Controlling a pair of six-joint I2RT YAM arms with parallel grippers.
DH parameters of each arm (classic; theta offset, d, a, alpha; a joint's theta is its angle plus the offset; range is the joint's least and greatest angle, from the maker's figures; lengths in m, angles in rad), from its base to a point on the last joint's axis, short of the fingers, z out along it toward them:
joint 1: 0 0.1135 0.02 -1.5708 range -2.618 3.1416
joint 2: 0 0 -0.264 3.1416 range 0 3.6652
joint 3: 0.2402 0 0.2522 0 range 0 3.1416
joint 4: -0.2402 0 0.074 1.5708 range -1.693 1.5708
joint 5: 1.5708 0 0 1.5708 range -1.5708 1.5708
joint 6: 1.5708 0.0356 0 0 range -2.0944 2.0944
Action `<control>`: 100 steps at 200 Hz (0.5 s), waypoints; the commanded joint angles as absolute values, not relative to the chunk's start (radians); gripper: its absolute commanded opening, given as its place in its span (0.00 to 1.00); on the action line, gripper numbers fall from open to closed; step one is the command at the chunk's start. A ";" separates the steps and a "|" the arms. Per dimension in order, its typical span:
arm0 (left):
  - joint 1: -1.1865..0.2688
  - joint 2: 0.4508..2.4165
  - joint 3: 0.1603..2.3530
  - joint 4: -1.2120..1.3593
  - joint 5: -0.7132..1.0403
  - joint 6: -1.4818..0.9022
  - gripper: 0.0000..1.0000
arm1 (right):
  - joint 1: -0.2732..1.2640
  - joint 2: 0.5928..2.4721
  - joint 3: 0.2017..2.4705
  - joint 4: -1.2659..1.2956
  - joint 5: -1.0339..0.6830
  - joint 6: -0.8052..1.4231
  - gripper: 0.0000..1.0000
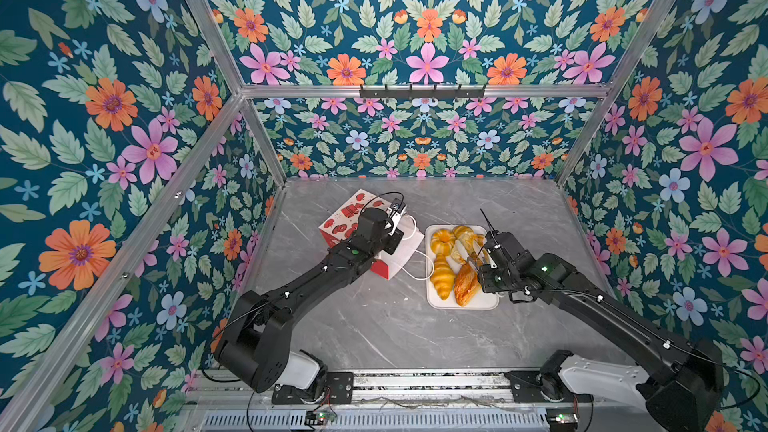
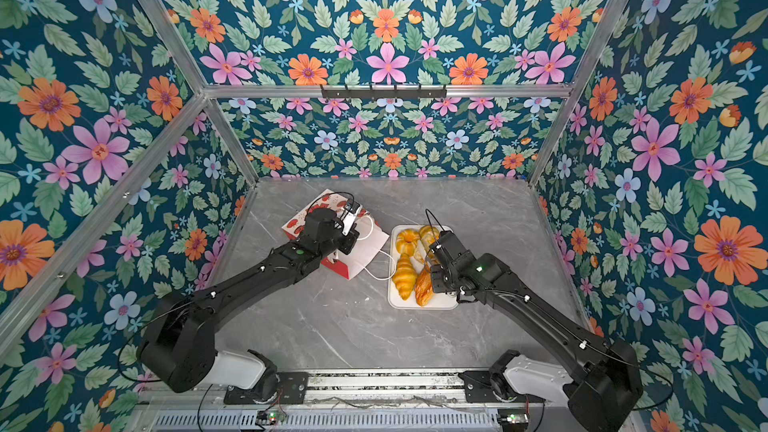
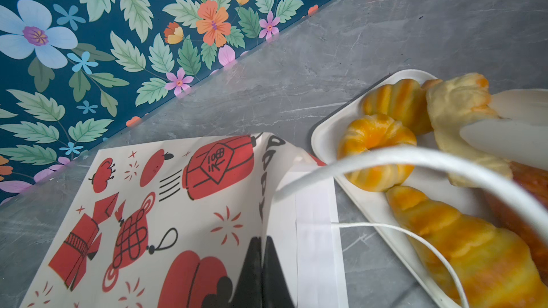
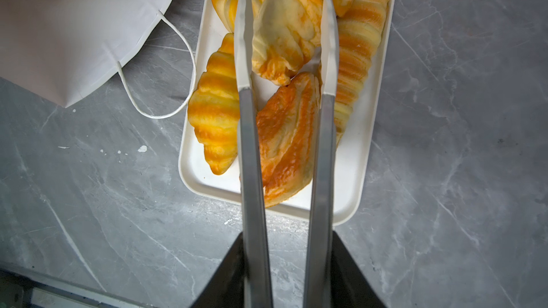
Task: Take the fake bread out of the paper bag
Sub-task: 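Open the tongs and lift them off the puff pastry, then move the open right tongs into the bag toward the ring donut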
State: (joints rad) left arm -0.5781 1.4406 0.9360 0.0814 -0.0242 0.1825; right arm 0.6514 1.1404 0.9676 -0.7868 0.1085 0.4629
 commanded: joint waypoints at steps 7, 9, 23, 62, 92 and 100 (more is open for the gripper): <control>-0.578 1.443 0.942 0.115 -0.014 0.168 0.00 | 0.652 1.092 0.963 -0.759 0.117 0.476 0.41; -0.578 1.443 0.942 0.115 -0.014 0.169 0.00 | 0.652 1.089 0.962 -0.758 0.118 0.476 0.41; -0.578 1.440 0.942 0.115 -0.015 0.168 0.00 | 0.652 1.059 0.961 -0.752 0.130 0.476 0.41; -0.578 1.440 0.946 0.120 -0.018 0.168 0.00 | 0.652 1.008 0.948 -0.704 0.124 0.455 0.40; -0.578 1.438 0.952 0.123 -0.024 0.172 0.00 | 0.657 1.011 0.915 -0.558 -0.061 0.435 0.40; -0.578 1.437 0.953 0.123 -0.027 0.175 0.00 | 0.667 1.025 0.907 -0.506 -0.108 0.437 0.40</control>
